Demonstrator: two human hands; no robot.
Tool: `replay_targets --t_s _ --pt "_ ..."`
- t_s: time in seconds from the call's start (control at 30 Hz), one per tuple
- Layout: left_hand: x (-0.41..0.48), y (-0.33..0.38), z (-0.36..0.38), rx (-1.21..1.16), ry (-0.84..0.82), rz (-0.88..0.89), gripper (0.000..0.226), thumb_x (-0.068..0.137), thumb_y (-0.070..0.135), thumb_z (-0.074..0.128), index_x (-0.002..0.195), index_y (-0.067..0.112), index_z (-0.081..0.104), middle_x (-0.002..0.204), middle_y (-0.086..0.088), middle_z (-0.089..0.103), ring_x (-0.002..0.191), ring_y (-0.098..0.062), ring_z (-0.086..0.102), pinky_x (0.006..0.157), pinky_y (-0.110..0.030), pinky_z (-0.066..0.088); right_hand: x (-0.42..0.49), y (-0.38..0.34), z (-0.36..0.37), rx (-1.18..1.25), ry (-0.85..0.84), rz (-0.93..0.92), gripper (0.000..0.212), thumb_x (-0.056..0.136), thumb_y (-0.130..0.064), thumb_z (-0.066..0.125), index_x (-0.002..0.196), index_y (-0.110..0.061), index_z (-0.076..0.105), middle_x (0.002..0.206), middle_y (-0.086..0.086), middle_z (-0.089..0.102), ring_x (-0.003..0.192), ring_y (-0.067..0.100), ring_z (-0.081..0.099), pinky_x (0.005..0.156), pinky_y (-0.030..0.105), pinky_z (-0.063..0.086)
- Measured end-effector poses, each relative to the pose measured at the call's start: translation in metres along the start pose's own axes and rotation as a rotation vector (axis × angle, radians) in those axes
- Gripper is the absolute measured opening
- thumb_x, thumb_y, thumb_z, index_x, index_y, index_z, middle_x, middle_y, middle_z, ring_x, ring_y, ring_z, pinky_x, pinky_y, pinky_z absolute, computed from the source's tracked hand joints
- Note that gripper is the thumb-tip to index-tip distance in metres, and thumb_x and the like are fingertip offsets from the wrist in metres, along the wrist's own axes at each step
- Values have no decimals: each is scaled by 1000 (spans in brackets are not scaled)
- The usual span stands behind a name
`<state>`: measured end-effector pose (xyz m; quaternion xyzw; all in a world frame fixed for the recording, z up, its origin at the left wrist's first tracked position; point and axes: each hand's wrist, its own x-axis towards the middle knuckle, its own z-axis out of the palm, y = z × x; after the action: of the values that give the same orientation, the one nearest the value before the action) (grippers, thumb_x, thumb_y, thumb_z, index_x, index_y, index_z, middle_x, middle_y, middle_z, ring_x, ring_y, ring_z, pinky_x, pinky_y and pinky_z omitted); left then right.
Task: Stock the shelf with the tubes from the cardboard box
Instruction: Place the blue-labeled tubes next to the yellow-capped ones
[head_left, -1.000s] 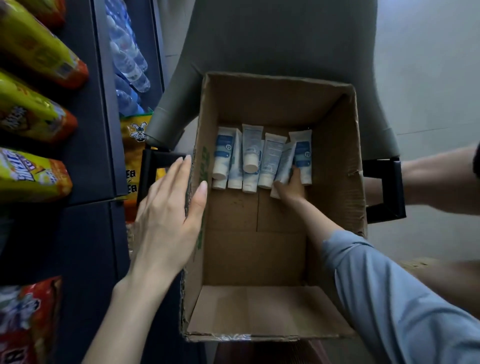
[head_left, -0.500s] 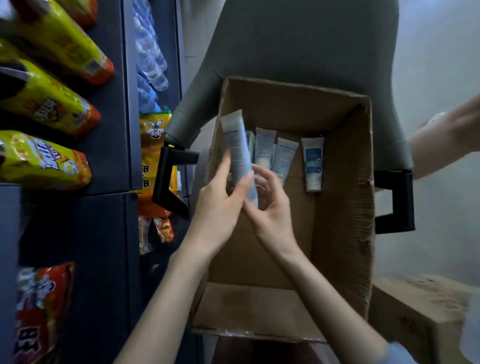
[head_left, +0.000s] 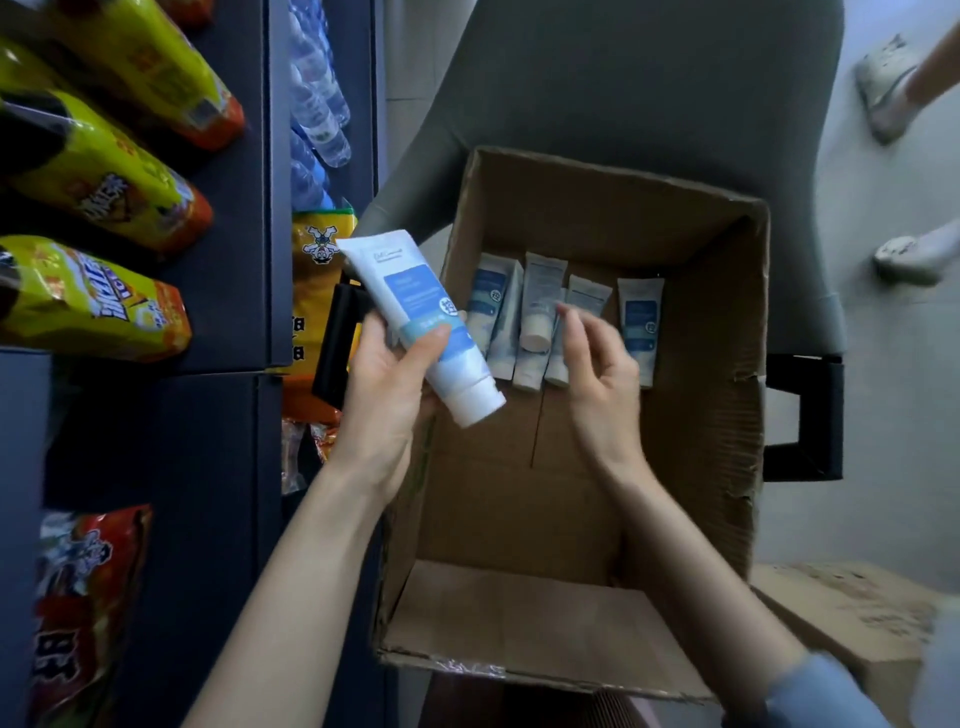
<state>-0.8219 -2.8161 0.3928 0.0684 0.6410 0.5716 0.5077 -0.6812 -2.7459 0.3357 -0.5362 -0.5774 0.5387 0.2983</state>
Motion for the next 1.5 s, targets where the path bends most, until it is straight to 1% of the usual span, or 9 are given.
replay_targets --t_s 0.17,0.3,0.47,0.7,0.83,0.97,1.1,1.33,1.5 --pt "4 -2 -13 -33 -33 4 33 92 8 53 122 20 49 119 -5 64 102 -15 65 70 -25 55 52 51 3 -244 -55 228 40 98 -34 48 136 -21 47 141 3 46 130 17 43 107 33 38" --pt "6 -4 -22 -76 -10 1 37 91 12 54 126 17 48 117 -5 64 102 -17 65 70 -27 55 83 71 22 -355 -175 291 53 98 -33 48 146 -18 33 152 9 30 139 25 30 110 38 30" --pt "10 -3 -30 -141 39 -4 39 85 18 57 123 16 51 110 -3 67 97 -15 65 68 -27 55 112 86 42 -495 -364 449 74 93 -48 50 152 -20 14 154 15 17 139 35 26 112 42 31" --pt "12 0 -35 -127 76 -30 48 83 27 58 129 14 51 113 -5 68 95 -17 67 56 -22 52 127 93 41 -583 -364 472 80 91 -29 60 152 -22 8 152 19 16 135 36 32 108 36 32" --pt "7 1 -36 -106 81 -15 46 85 25 59 129 16 51 109 -1 70 91 -12 68 57 -22 52 124 80 29 -383 -306 589 77 89 -22 64 150 -18 17 148 11 35 126 30 45 98 42 47" --pt "-10 3 -38 -76 79 7 43 81 26 62 122 20 53 105 2 72 91 -11 69 57 -22 53 98 53 10 216 -277 821 68 92 -11 60 148 -16 22 133 8 48 94 21 60 66 37 57" --pt "-40 8 -39 -41 93 63 39 78 27 63 115 23 56 101 4 72 86 -9 69 56 -22 52 60 32 -16 637 -480 811 61 87 0 54 143 -12 34 129 15 54 107 28 60 80 44 58" --pt "-129 20 -45 29 173 216 29 87 13 60 114 22 55 97 5 73 80 -9 69 54 -21 52 -4 -39 -39 611 -943 516 56 84 -9 54 138 -18 43 127 7 59 111 22 61 85 40 55" --pt "-215 38 -52 86 261 343 32 87 11 61 116 22 55 103 -4 71 89 -16 69 66 -31 59 -56 -107 -40 609 -1170 392 63 76 -25 76 132 -19 50 121 6 62 107 21 62 86 39 54"
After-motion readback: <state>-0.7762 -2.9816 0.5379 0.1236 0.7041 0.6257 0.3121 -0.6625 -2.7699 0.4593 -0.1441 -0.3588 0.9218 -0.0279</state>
